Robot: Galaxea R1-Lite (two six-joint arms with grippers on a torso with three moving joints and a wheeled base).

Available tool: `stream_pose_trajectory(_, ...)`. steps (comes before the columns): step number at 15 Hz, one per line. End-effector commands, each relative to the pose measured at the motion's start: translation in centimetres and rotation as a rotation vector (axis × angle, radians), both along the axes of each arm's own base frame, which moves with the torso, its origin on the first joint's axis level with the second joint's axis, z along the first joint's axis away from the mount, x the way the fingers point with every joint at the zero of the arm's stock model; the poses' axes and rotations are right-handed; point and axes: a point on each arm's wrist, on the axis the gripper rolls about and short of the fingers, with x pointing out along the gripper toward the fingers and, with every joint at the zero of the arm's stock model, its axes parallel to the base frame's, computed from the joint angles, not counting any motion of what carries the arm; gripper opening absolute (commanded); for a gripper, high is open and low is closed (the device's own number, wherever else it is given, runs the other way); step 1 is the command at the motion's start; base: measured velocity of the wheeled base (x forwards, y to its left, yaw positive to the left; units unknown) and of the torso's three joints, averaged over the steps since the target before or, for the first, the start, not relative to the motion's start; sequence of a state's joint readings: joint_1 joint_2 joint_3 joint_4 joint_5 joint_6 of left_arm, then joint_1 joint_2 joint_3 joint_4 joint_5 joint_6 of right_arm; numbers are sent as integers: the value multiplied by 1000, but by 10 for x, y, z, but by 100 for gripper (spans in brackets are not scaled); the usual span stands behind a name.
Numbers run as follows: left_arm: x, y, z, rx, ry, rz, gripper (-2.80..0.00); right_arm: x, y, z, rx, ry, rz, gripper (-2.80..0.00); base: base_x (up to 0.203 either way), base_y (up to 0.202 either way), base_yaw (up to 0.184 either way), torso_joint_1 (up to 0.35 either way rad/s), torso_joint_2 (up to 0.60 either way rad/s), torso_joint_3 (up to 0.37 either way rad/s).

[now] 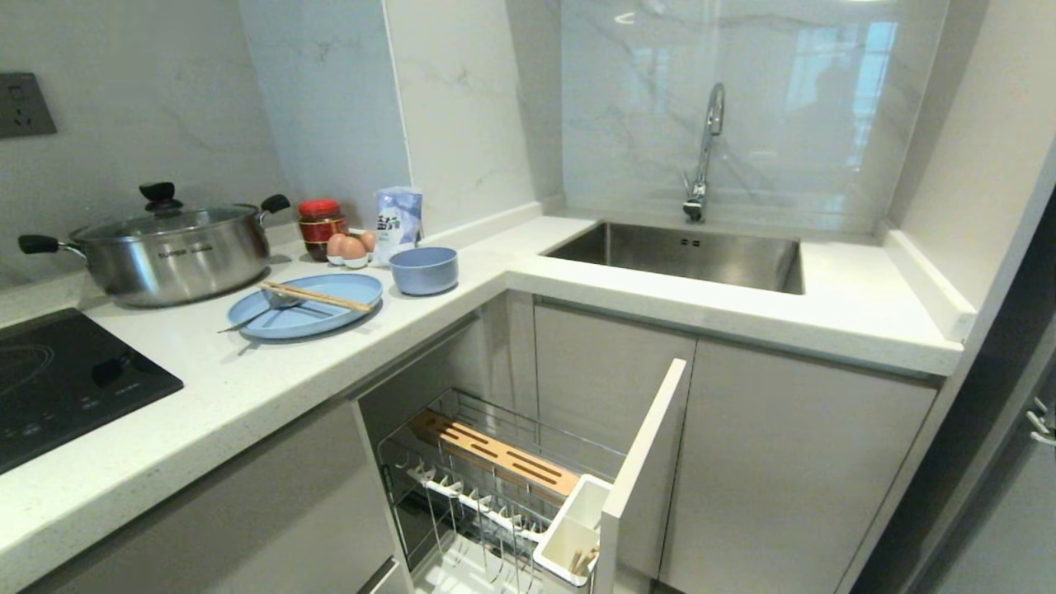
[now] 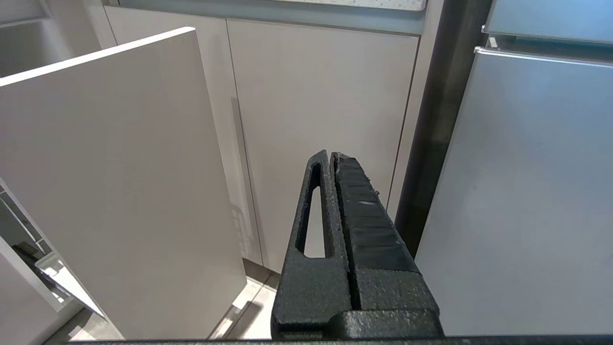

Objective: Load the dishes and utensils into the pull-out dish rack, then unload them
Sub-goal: Pick up the chopsticks and place it in the cupboard

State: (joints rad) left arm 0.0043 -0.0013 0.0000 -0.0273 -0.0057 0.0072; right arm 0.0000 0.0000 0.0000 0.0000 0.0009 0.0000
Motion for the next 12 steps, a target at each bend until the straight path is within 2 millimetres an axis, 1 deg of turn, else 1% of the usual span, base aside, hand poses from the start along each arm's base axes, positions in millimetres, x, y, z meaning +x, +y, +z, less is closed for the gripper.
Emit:
stream_pose_trajectory(1, 1, 0, -3, 0, 13, 0, -280, 0, 0, 0, 0, 0, 1, -280, 0, 0, 0, 1, 1, -90)
stream_pose_trajectory(12, 1, 0, -3, 2, 14, 0, -280, 0, 0, 0, 0, 0, 1, -280, 0, 0, 0, 3, 3, -187)
